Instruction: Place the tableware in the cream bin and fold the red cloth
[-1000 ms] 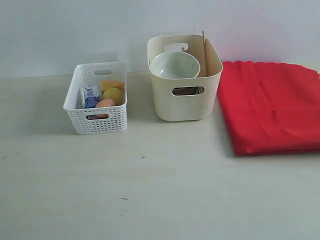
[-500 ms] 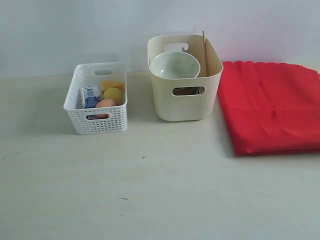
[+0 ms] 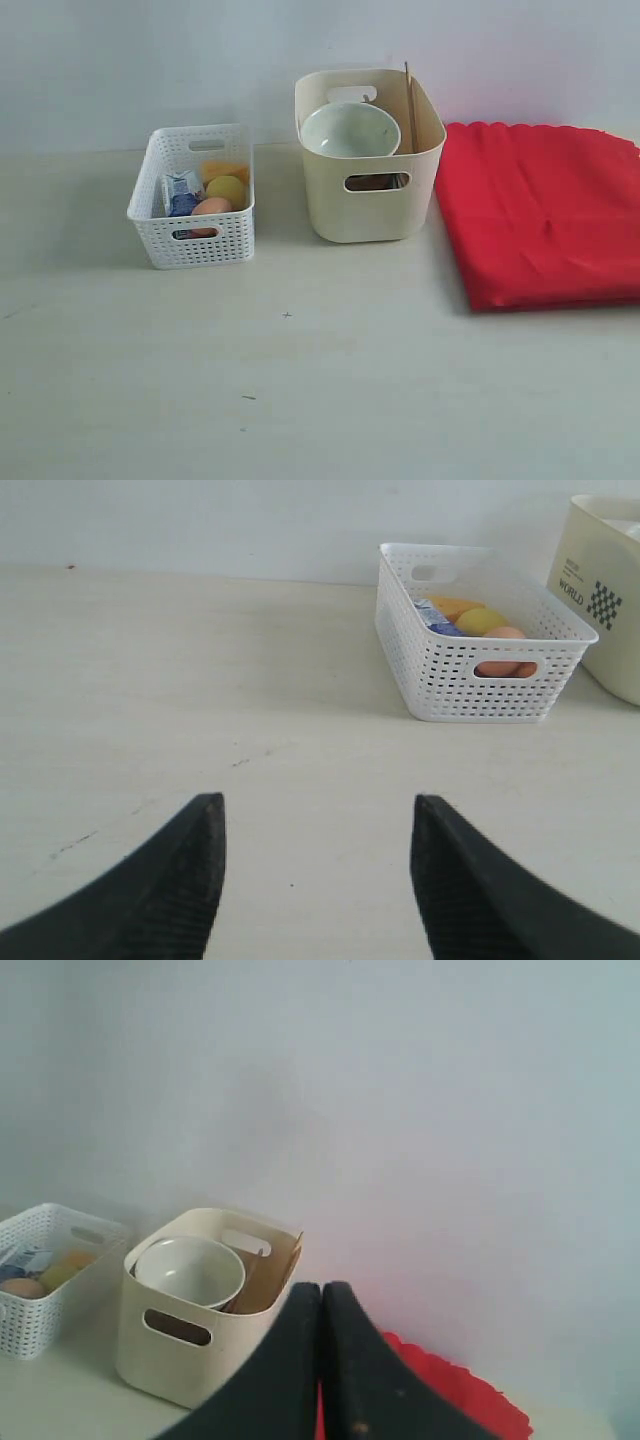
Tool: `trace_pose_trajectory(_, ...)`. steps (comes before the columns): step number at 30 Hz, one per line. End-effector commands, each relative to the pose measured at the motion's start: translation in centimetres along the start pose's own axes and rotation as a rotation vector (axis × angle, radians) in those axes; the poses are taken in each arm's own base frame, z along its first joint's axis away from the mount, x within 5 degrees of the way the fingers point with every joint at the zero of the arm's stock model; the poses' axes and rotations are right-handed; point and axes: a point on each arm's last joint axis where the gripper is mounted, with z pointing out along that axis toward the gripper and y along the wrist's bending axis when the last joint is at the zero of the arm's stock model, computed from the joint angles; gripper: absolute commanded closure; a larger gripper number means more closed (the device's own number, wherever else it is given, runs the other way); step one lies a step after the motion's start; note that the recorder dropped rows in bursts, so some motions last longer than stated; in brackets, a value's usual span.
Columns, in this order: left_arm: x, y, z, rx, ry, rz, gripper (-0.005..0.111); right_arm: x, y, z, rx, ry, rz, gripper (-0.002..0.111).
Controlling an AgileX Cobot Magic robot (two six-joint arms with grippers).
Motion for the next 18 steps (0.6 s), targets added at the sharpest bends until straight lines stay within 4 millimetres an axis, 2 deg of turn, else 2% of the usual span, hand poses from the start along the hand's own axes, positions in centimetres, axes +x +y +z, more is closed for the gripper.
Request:
trace_pose_trajectory(1,-0.04,-0.01,-0.01,0.001,-0.014,-0.009,0.052,0.27,-0.28,-0.03,0.033,0.015,-0.134,0.108)
trace_pose_trajectory(8,-0.04,-0.01,-0.01,0.001,-0.014,-0.009,0.052,0.33,-0.23,-0.03,0.028,0.020,-0.107,0.108)
trace_pose_trajectory(13,-0.04,-0.01,-0.01,0.001,-0.014,-0.009,0.052,0.30,-0.25,-0.03,0.032,0.014,0.127,0.108)
trace_pose_trajectory(18,-0.04,-0.01,-0.01,0.001,-0.014,-0.009,0.052,0.36,-0.26,0.01,0.034,0.010,0.228,0.108)
